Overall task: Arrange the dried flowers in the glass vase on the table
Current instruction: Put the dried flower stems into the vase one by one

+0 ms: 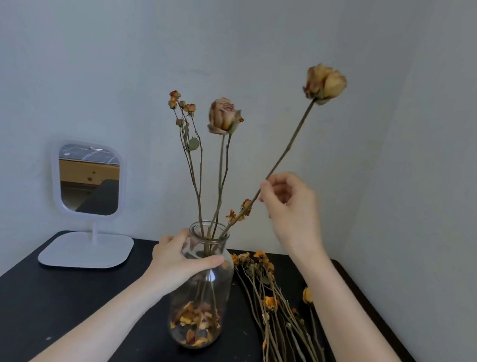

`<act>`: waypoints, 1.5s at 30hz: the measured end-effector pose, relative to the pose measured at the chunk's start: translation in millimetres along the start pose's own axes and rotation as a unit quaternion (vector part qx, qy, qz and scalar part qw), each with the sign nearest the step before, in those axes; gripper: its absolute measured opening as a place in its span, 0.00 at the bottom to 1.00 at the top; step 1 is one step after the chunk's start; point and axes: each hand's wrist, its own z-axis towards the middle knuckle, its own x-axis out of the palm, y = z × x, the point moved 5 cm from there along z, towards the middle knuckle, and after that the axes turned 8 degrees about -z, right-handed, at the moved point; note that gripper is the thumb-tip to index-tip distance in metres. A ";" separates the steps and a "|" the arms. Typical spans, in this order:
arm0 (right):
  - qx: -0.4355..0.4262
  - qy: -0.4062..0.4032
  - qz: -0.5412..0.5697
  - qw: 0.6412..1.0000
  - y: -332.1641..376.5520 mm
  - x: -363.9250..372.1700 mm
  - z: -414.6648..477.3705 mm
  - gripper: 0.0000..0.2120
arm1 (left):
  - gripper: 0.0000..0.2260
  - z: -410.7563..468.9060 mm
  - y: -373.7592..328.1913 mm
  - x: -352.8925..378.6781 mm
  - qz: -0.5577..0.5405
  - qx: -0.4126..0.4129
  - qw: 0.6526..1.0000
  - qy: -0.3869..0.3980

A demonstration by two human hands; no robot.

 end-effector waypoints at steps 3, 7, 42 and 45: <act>0.019 0.033 -0.022 0.999 -8.3 10.2 -8.1 0.02 | 0.33 -1.5 -3.3 3.2 0.003 0.014 1.000 -0.004; 0.045 0.073 -0.055 0.995 -21.6 22.2 -18.4 0.03 | 0.27 -4.8 -6.7 7.5 -0.070 0.031 0.997 0.009; 0.207 0.099 -0.080 0.970 -104.3 -12.5 -60.1 0.03 | 0.16 -86.4 -14.1 11.0 -0.030 0.259 0.947 -0.189; 0.259 0.120 -0.131 0.949 -135.9 -30.1 -75.4 0.04 | 0.07 -105.6 -7.2 47.0 0.032 0.298 0.952 -0.060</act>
